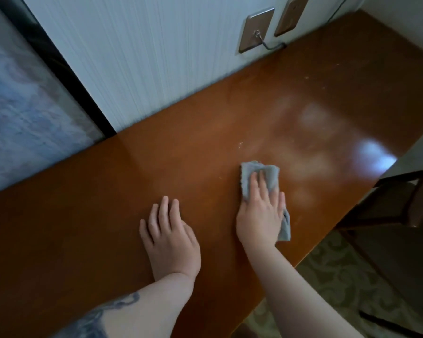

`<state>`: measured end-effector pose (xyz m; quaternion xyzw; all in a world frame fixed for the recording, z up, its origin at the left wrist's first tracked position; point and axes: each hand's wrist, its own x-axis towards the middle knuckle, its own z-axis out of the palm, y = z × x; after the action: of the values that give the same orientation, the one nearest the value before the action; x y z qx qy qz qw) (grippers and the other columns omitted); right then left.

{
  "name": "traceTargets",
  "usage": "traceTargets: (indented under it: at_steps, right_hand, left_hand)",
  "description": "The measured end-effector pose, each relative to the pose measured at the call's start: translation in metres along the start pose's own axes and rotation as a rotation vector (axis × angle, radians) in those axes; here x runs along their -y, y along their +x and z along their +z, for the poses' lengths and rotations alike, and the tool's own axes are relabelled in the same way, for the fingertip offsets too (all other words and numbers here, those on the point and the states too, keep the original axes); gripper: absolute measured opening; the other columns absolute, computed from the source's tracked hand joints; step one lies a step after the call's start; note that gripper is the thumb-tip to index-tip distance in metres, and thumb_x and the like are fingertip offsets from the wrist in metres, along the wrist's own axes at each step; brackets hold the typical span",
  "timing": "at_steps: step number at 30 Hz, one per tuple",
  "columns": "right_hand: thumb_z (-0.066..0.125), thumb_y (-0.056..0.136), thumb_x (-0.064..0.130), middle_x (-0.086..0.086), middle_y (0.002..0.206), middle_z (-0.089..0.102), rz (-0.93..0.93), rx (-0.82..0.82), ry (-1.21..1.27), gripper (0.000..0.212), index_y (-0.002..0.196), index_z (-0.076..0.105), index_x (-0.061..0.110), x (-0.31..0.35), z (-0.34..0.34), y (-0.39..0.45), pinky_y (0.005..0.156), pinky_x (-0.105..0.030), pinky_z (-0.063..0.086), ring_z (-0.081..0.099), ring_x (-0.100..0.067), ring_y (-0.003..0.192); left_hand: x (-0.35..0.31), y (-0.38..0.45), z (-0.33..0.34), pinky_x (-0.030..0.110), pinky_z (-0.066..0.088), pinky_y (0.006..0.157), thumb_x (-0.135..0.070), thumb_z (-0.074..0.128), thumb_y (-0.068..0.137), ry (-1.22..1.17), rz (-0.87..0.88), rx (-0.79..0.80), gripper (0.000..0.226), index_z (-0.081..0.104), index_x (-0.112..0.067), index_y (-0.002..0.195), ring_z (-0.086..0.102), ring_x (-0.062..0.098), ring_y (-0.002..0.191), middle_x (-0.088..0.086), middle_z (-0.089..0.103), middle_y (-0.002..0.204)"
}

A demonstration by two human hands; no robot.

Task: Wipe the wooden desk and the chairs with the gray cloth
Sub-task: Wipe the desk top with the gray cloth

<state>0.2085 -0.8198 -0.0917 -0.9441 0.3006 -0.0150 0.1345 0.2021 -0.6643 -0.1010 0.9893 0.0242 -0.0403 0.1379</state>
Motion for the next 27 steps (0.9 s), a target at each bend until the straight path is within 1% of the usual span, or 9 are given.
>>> traceTargets:
  at_steps: [2, 3, 7, 9, 13, 19, 21, 25, 27]
  right_hand:
    - [0.043, 0.097, 0.021, 0.004, 0.160, 0.019, 0.178, -0.101, 0.048, 0.062, 0.154, 0.019, 0.020, -0.017, -0.006, -0.014, 0.121, -0.040, 0.000, 0.004, -0.022, 0.149]
    - [0.045, 0.096, 0.018, 0.003, 0.159, 0.022, 0.150, -0.121, 0.066, 0.062, 0.153, 0.023, 0.019, -0.017, -0.005, -0.023, 0.120, -0.040, 0.000, 0.005, -0.022, 0.148]
    - [0.039, 0.094, 0.023, 0.004, 0.156, 0.030, -0.514, 0.119, 0.062, 0.058, 0.151, 0.030, 0.021, 0.030, 0.003, -0.037, 0.120, -0.040, -0.003, 0.004, -0.021, 0.148]
    - [0.035, 0.099, 0.030, 0.007, 0.160, 0.019, -0.659, 0.278, 0.051, 0.057, 0.154, 0.020, 0.024, 0.041, 0.004, -0.026, 0.119, -0.040, -0.010, -0.008, -0.018, 0.148]
    - [0.038, 0.098, 0.026, 0.009, 0.161, 0.011, -0.359, 0.184, -0.019, 0.063, 0.155, 0.011, 0.028, -0.011, -0.005, 0.007, 0.120, -0.039, -0.006, -0.005, -0.017, 0.149]
    - [0.043, 0.097, 0.020, 0.004, 0.156, 0.029, 0.010, -0.070, 0.078, 0.058, 0.152, 0.027, 0.021, -0.083, -0.023, -0.007, 0.121, -0.042, 0.005, 0.014, -0.023, 0.147]
    - [0.047, 0.094, 0.015, 0.007, 0.156, 0.028, -0.081, -0.061, 0.155, 0.060, 0.151, 0.030, 0.023, -0.063, -0.025, -0.012, 0.120, -0.038, 0.001, 0.015, -0.022, 0.147]
    - [0.034, 0.095, 0.027, 0.010, 0.156, 0.026, -0.699, 0.191, 0.051, 0.054, 0.149, 0.034, 0.029, -0.025, -0.009, -0.014, 0.120, -0.040, -0.002, 0.005, -0.019, 0.149]
    - [0.039, 0.097, 0.028, 0.010, 0.158, 0.023, -0.605, 0.206, 0.012, 0.055, 0.150, 0.029, 0.032, -0.037, -0.010, 0.006, 0.118, -0.040, -0.008, 0.001, -0.018, 0.149]
  left_hand:
    - [-0.002, 0.002, -0.002, 0.050, 0.018, 0.116, -0.031, 0.023, 0.097, 0.007, -0.012, 0.014, 0.051, 0.044, -0.020, 0.141, 0.026, 0.024, 0.142, 0.002, 0.037, 0.151]
    - [-0.003, 0.002, -0.002, 0.049, 0.017, 0.117, -0.032, 0.020, 0.096, 0.007, -0.017, 0.017, 0.052, 0.044, -0.020, 0.141, 0.026, 0.023, 0.142, 0.002, 0.037, 0.151]
    - [-0.004, 0.001, -0.001, 0.052, 0.021, 0.114, -0.023, 0.042, 0.094, 0.010, -0.016, -0.022, 0.043, 0.048, -0.015, 0.136, 0.032, 0.027, 0.138, 0.007, 0.042, 0.147]
    - [-0.003, -0.001, -0.001, 0.052, 0.022, 0.114, -0.023, 0.044, 0.094, 0.020, -0.008, -0.024, 0.042, 0.049, -0.015, 0.135, 0.032, 0.027, 0.138, 0.007, 0.043, 0.147]
    - [-0.005, 0.000, -0.002, 0.048, 0.017, 0.117, -0.026, 0.034, 0.098, 0.005, -0.033, -0.033, 0.044, 0.045, -0.019, 0.140, 0.026, 0.023, 0.141, 0.002, 0.039, 0.150]
    - [-0.018, 0.003, -0.005, 0.051, 0.026, 0.113, -0.020, 0.044, 0.095, 0.064, -0.084, -0.064, 0.039, 0.052, -0.014, 0.132, 0.038, 0.030, 0.132, 0.010, 0.049, 0.140]
    - [-0.036, 0.014, -0.006, 0.051, 0.025, 0.113, -0.017, 0.051, 0.090, 0.006, -0.204, -0.104, 0.033, 0.055, -0.013, 0.123, 0.043, 0.032, 0.124, 0.013, 0.054, 0.129]
    - [-0.074, 0.029, 0.007, 0.049, 0.015, 0.117, -0.011, 0.054, 0.084, -0.182, -0.271, -0.202, 0.040, 0.054, -0.013, 0.124, 0.037, 0.030, 0.131, 0.010, 0.048, 0.137]
    - [-0.083, 0.030, 0.015, 0.048, 0.011, 0.118, -0.014, 0.049, 0.089, -0.203, -0.317, -0.209, 0.043, 0.050, -0.015, 0.132, 0.029, 0.026, 0.138, 0.008, 0.040, 0.147]
